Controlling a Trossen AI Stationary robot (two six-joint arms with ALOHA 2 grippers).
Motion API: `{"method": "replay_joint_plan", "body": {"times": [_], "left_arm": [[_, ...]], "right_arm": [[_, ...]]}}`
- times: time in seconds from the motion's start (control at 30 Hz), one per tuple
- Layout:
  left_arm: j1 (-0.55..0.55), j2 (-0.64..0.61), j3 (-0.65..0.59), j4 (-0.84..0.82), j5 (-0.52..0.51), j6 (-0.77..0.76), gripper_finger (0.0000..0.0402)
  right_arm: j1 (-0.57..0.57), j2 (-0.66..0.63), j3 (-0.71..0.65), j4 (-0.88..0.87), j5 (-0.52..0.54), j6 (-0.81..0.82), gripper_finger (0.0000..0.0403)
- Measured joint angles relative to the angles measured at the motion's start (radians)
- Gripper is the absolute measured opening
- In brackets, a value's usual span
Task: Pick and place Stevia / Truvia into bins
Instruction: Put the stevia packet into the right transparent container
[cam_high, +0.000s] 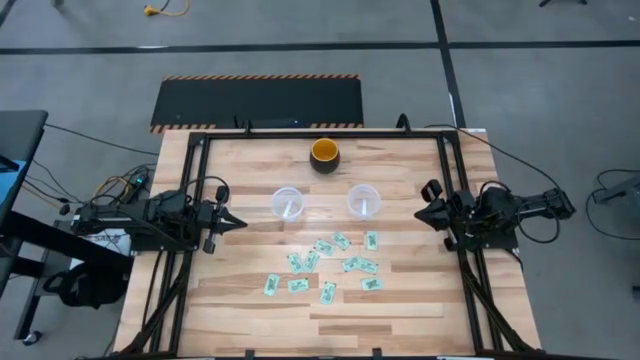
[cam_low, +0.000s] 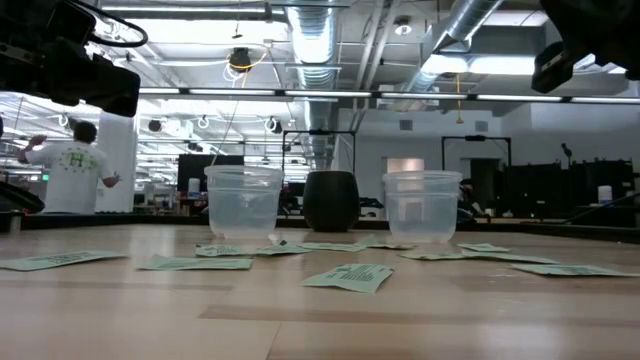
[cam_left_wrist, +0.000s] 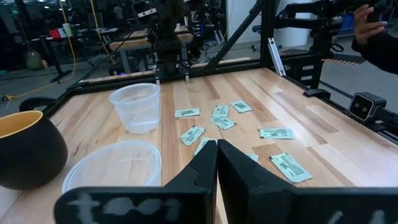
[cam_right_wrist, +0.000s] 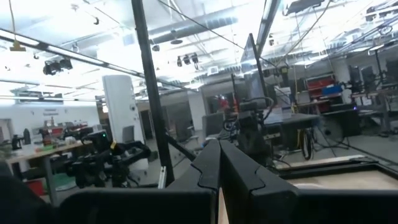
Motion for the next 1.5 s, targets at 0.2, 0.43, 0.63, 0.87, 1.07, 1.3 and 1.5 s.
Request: {"method": "replay_joint_plan", "body": {"times": [0.2,0.43,0.63,0.87,1.07,1.3,1.5], "left_arm": [[0.000,0.000,0.000,0.000,0.000,0.000,0.0000],[0.000,0.000,0.000,0.000,0.000,0.000,0.0000],[0.000,0.000,0.000,0.000,0.000,0.000,0.0000],[0.000,0.000,0.000,0.000,0.000,0.000,0.0000],[0.000,0.000,0.000,0.000,0.000,0.000,0.0000],[0.000,0.000,-0.001,0.000,0.000,0.000,0.0000],[0.000,0.000,-0.001,0.000,0.000,0.000,0.0000]], "right_arm": [[-0.002,0.000,0.000,0.013,0.005,-0.005,0.0000],[-0.002,0.000,0.000,0.003,0.006,-0.008,0.0000],[-0.002,0.000,0.000,0.004,0.090,-0.053,0.0000],[-0.002,0.000,0.000,0.005,0.212,-0.105,0.0000],[-0.002,0.000,0.000,0.005,0.535,-0.116,0.0000],[-0.002,0.000,0.008,-0.018,0.605,-0.138,0.0000],[-0.002,0.001,0.041,-0.137,0.598,-0.163,0.0000]]}}
